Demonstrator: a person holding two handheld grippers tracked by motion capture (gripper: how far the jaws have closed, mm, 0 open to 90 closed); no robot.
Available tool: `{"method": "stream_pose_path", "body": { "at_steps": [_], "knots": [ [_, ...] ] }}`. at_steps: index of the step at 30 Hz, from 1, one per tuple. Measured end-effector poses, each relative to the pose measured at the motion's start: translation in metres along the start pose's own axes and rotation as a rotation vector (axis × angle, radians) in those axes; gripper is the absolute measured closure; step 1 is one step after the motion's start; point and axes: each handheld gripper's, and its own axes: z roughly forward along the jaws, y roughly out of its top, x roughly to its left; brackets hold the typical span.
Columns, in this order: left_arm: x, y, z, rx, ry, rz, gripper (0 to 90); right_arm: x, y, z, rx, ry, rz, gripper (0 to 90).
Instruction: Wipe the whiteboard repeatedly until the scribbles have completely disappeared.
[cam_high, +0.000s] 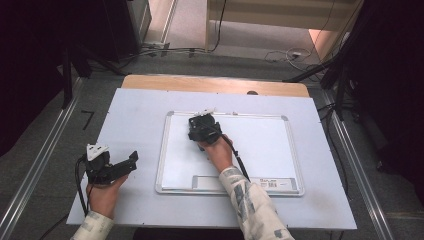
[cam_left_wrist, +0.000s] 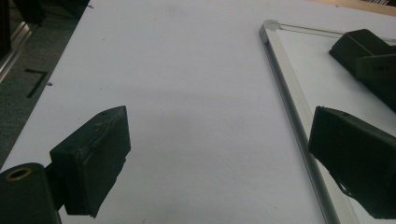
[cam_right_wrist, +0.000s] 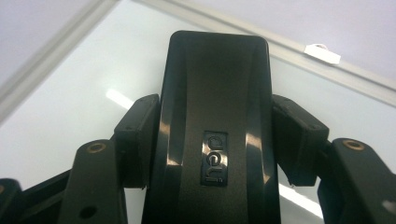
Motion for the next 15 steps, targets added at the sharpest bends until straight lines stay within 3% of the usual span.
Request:
{"method": "stream_pose_path", "body": {
  "at_steps": [3,7,11,15],
  "knots": [
    [-0.001,0.000,0.000,0.004,-0.001,0.004,6.2,-0.012,0.002,0.002,0.000,-0.017,0.036,36.5],
    [-0.002,0.000,0.001,0.002,-0.002,0.006,6.2,-0.015,0.007,0.006,0.003,-0.037,0.035,36.5],
    [-0.003,0.001,0.004,0.006,-0.004,0.010,6.2,-0.007,0.008,0.007,-0.004,-0.025,0.028,36.5],
    [-0.005,0.001,0.005,0.008,-0.007,0.009,6.2,0.009,0.005,0.004,0.000,0.004,-0.018,36.6]
  ]
}}
